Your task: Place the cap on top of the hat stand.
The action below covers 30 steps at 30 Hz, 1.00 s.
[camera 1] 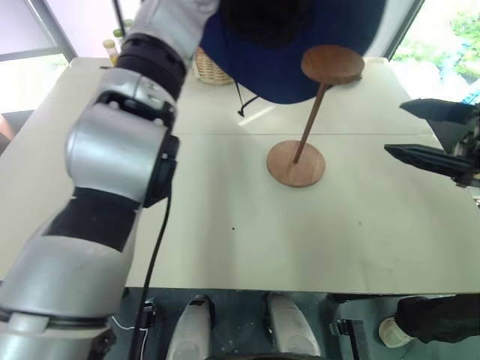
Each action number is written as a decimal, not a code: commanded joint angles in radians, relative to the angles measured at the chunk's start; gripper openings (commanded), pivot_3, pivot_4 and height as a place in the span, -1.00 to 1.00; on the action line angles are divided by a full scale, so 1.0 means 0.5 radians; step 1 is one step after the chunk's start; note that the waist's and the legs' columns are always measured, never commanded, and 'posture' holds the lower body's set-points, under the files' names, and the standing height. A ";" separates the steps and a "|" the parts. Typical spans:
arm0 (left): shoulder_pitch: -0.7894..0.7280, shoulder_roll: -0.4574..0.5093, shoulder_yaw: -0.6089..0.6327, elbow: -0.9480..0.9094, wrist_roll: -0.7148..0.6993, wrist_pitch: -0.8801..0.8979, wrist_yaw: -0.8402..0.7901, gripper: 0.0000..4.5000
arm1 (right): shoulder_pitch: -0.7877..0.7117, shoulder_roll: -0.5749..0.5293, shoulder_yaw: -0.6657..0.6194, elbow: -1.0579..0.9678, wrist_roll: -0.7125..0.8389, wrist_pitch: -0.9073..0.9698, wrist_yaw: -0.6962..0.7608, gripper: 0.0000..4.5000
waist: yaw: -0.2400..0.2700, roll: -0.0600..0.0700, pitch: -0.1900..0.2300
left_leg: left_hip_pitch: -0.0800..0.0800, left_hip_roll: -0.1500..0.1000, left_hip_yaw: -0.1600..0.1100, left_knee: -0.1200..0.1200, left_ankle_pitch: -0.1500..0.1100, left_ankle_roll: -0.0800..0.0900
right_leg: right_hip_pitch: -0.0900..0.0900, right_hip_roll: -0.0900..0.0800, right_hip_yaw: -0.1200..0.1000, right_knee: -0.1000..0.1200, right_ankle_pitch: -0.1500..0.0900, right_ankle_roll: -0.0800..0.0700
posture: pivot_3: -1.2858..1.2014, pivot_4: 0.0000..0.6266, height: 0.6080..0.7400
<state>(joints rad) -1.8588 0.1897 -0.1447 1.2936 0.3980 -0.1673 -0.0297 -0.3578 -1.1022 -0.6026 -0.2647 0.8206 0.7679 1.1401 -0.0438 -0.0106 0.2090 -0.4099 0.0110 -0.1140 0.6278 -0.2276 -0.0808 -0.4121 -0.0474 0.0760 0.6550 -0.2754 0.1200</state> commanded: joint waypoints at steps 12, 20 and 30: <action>0.158 -0.103 0.095 -0.522 -0.337 -0.097 -0.408 -0.99 | 0.078 -0.032 -0.175 -0.033 0.084 0.000 -0.092 1.00 | 0.000 0.001 0.000 | 0.002 0.000 0.001 0.001 0.000 0.000 | 0.001 0.000 0.002 0.001 0.000 0.000 | 0.03 -0.52 1.00; 0.722 0.255 0.039 -1.475 -0.386 -0.213 -0.794 -0.99 | 0.047 -0.023 -0.093 0.067 0.054 -0.063 -0.083 1.00 | -0.005 0.004 -0.001 | 0.005 0.000 0.002 0.001 0.000 0.000 | 0.001 0.001 0.004 0.006 0.001 0.000 | 0.03 -0.52 1.00; 1.175 0.425 0.042 -1.885 -0.577 -0.641 -1.026 -0.99 | 0.015 -0.156 -0.054 0.337 -0.039 -0.136 0.052 1.00 | 0.051 0.004 -0.001 | 0.006 -0.001 0.003 0.016 0.002 -0.003 | 0.007 -0.001 0.005 0.011 0.005 0.003 | 0.03 -0.52 1.00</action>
<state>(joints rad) -1.2631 0.4064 -0.1348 0.4047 0.1430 -0.4543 -0.5333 -0.3402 -1.1507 -0.5839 -0.1235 0.8122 0.7163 1.1492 -0.0184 -0.0085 0.2083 -0.4070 0.0107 -0.1126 0.6363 -0.2266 -0.0822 -0.4083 -0.0477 0.0783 0.6608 -0.2727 0.1217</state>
